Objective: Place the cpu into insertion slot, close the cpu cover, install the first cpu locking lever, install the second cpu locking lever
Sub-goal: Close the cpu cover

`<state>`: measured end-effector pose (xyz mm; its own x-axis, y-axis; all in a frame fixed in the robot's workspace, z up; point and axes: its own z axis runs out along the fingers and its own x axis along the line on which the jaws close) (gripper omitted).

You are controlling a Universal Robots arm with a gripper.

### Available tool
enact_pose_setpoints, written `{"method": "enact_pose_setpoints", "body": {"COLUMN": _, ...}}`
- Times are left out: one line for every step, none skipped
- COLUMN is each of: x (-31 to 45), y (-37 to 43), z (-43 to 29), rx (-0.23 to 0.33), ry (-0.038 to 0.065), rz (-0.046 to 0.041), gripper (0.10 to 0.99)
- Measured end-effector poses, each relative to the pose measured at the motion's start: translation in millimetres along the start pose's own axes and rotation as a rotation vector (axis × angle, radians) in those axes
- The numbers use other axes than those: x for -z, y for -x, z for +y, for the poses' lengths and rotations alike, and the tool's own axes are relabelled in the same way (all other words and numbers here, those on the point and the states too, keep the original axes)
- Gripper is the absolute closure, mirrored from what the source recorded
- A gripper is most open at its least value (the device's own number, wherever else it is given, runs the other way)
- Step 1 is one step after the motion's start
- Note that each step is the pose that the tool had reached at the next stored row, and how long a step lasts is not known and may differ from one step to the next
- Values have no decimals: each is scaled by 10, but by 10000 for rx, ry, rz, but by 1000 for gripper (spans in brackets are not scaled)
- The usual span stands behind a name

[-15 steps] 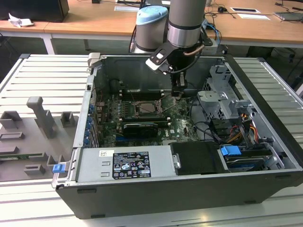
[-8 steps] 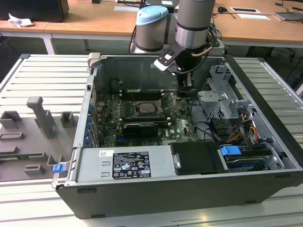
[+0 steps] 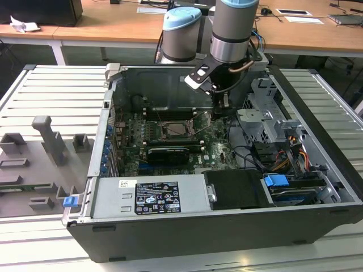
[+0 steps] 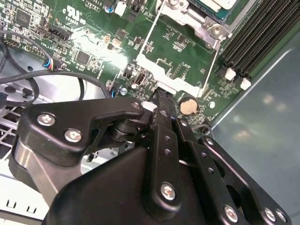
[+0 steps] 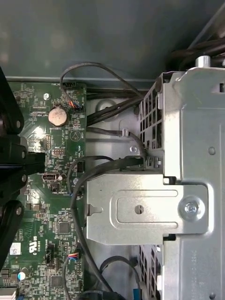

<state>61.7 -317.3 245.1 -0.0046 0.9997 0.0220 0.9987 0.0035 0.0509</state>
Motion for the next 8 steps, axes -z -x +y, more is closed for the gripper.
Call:
{"method": "enact_pose_setpoints", "body": {"x": -1, "y": 0, "z": -3, "rx": 1, "ry": 1, "rz": 1, "gripper": 980}}
{"method": "enact_pose_setpoints", "body": {"x": -1, "y": -1, "z": -13, "rx": 1, "ry": 1, "rz": 3, "gripper": 980}}
{"method": "enact_pose_setpoints", "body": {"x": 0, "y": -1, "z": -21, "rx": 2, "ry": 1, "rz": 3, "gripper": 980}}
{"method": "enact_pose_setpoints", "body": {"x": 0, "y": -1, "z": -31, "rx": 1, "ry": 1, "rz": 3, "gripper": 980}}
{"method": "enact_pose_setpoints", "body": {"x": 1, "y": -1, "z": -39, "rx": 1, "ry": 1, "rz": 3, "gripper": 980}}
{"method": "enact_pose_setpoints", "body": {"x": 1, "y": -1, "z": -47, "rx": 1, "ry": 1, "rz": 2, "gripper": 980}}
{"method": "enact_pose_setpoints", "body": {"x": 2, "y": -1, "z": -69, "rx": 2, "ry": 1, "rz": 2, "gripper": 980}}
{"method": "enact_pose_setpoints", "body": {"x": 3, "y": -1, "z": -82, "rx": 2, "ry": 1, "rz": 3, "gripper": 980}}
